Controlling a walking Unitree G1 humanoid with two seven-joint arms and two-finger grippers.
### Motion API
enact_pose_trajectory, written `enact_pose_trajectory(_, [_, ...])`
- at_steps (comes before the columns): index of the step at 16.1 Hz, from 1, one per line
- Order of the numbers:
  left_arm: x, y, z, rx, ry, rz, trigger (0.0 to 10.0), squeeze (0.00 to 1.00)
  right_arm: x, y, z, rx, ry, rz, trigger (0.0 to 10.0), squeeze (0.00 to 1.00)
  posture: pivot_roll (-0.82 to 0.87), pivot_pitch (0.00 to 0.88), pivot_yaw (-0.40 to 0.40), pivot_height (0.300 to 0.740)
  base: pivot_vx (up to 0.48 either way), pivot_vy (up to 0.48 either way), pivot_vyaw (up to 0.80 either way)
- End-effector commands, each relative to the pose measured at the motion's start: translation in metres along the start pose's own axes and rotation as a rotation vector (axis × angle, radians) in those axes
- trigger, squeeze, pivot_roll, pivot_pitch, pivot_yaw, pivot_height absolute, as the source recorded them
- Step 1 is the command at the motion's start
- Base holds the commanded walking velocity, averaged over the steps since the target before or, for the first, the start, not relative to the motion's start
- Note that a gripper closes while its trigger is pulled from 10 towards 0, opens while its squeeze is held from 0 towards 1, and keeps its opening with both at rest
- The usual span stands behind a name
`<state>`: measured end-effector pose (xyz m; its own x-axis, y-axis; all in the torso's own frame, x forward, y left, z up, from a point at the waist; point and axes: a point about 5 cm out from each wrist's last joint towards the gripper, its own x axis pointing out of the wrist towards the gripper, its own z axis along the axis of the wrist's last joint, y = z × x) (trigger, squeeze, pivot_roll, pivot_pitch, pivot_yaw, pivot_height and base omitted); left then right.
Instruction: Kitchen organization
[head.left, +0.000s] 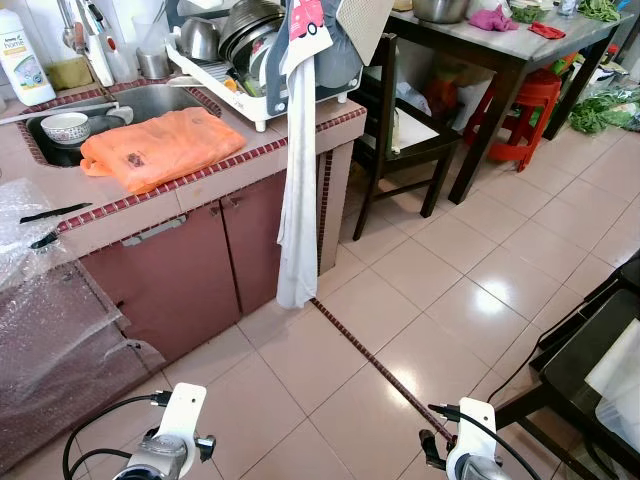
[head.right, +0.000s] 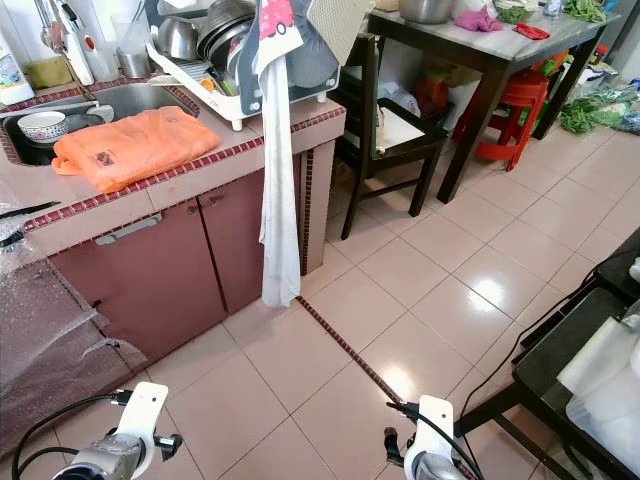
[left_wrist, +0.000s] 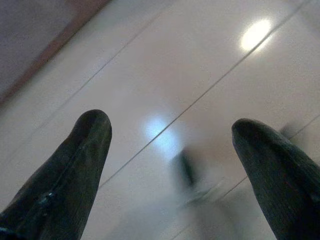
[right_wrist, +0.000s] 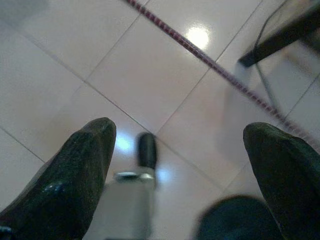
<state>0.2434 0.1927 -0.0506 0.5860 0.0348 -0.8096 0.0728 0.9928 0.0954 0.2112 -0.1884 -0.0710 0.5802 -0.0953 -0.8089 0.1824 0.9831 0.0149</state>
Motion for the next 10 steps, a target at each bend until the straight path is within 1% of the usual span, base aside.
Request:
enact_pose_trajectory(1, [-0.002, -0.032, 0.075, -0.005, -0.161, -0.083, 10.0, 0.0, 0.002, -0.001, 0.066, -0.035, -0.15, 0.008, 10.0, 0.0, 0.05, 0.0, -0.092, 0.74, 0.0, 0.0, 0.0])
enact_pose_trajectory(2, [-0.003, -0.033, 0.079, -0.006, -0.16, -0.084, 10.0, 0.0, 0.001, -0.004, 0.07, -0.034, -0.158, 0.005, 10.0, 0.0, 0.06, 0.0, -0.09, 0.74, 0.0, 0.0, 0.0])
enact_pose_trajectory(3, [-0.003, -0.031, 0.08, 0.007, -0.161, -0.085, 10.0, 0.0, 0.001, -0.004, 0.068, -0.033, -0.154, 0.005, 10.0, 0.0, 0.06, 0.0, -0.082, 0.74, 0.0, 0.0, 0.0])
enact_pose_trajectory(4, [-0.003, -0.03, 0.08, 0.021, -0.162, -0.081, 10.0, 0.0, 0.001, -0.004, 0.066, -0.011, -0.149, 0.008, 10.0, 0.0, 0.07, 0.0, -0.075, 0.74, 0.0, 0.0, 0.0])
enact_pose_trajectory(6, [-0.003, -0.026, 0.074, 0.065, -0.151, -0.08, 10.0, 0.0, 0.002, -0.001, 0.063, -0.013, -0.145, 0.009, 10.0, 0.0, 0.06, 0.0, -0.055, 0.74, 0.0, 0.0, 0.0])
enact_pose_trajectory(7, [-0.002, -0.025, 0.072, 0.072, -0.145, -0.076, 10.0, 0.0, 0.002, 0.001, 0.063, -0.004, -0.147, 0.014, 10.0, 0.0, 0.05, 0.0, -0.042, 0.74, 0.0, 0.0, 0.0])
enact_pose_trajectory(8, [-0.001, -0.02, 0.065, 0.085, -0.128, -0.053, 10.0, 0.0, 0.002, 0.005, 0.062, 0.02, -0.148, 0.024, 10.0, 0.0, 0.03, 0.0, -0.026, 0.74, 0.0, 0.0, 0.0])
enact_pose_trajectory(9, [-0.001, -0.017, 0.06, 0.082, -0.122, -0.044, 10.0, 0.0, 0.002, 0.005, 0.06, 0.031, -0.152, 0.021, 10.0, 0.0, 0.02, 0.0, -0.023, 0.74, 0.0, 0.0, 0.0])
enact_pose_trajectory(10, [-0.001, -0.015, 0.057, 0.098, -0.121, -0.044, 10.0, 0.0, 0.002, 0.003, 0.057, 0.044, -0.151, 0.013, 10.0, 0.0, 0.02, 0.0, -0.023, 0.74, 0.0, 0.0, 0.0])
